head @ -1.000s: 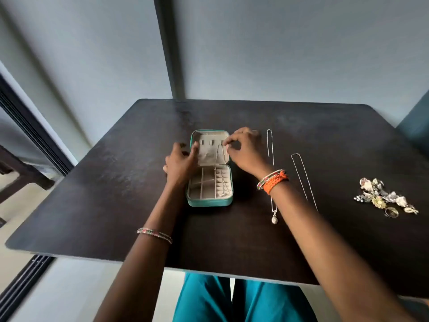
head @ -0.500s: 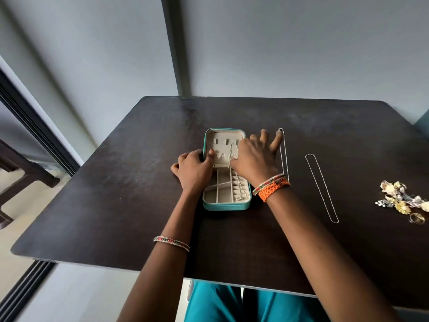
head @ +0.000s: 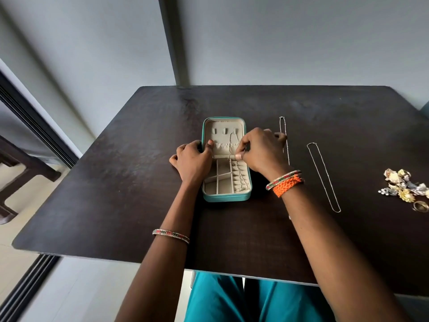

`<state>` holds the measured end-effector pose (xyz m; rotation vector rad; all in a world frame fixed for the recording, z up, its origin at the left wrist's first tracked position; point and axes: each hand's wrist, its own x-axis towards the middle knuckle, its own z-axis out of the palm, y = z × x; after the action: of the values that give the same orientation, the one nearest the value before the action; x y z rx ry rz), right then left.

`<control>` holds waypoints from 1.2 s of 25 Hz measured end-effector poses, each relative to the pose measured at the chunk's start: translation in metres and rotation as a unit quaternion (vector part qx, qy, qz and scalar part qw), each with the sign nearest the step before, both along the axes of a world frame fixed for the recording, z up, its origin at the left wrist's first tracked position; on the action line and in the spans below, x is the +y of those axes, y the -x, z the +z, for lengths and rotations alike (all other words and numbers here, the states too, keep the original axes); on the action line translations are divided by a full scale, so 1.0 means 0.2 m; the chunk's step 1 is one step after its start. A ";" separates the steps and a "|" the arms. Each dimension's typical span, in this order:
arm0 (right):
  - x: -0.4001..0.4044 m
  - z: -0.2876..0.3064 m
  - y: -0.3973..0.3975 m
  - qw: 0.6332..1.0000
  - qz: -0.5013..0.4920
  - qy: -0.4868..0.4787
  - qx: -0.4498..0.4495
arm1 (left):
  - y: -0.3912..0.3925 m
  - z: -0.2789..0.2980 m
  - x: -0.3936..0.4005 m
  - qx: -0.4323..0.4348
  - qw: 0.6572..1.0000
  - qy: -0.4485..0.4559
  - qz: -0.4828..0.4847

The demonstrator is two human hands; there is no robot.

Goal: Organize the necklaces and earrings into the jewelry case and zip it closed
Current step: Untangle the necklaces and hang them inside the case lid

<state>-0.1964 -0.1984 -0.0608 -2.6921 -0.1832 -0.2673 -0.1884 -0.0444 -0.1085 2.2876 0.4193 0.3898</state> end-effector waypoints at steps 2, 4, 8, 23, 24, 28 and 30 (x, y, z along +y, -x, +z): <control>0.00 -0.01 0.00 0.997 -0.019 -0.043 -0.055 | 0.00 0.00 0.00 0.002 1.000 -0.003 -0.003; -0.02 0.01 -0.02 0.986 -0.022 -0.157 -0.059 | 0.00 0.01 0.00 0.011 1.000 -0.011 -0.006; -0.01 0.10 -0.12 0.923 0.008 -0.380 0.062 | 0.04 0.04 0.01 0.003 1.000 0.026 -0.011; 0.12 0.49 -0.05 0.847 0.201 -0.451 0.195 | 0.28 0.14 0.14 0.079 0.995 0.060 0.011; 0.12 0.52 -0.02 0.839 0.216 -0.457 0.204 | 0.30 0.15 0.15 0.084 0.996 0.029 0.025; 0.11 0.61 0.07 0.803 0.275 -0.478 0.227 | 0.34 0.25 0.14 -0.122 0.986 0.097 -0.066; 0.10 0.64 0.11 0.793 0.292 -0.486 0.223 | 0.34 0.34 0.09 -0.116 0.931 0.274 -0.211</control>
<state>-0.2179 -0.1780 0.0676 -1.4980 -0.5406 0.3814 -0.2569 -0.0266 -0.0409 1.6967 -0.0877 0.2739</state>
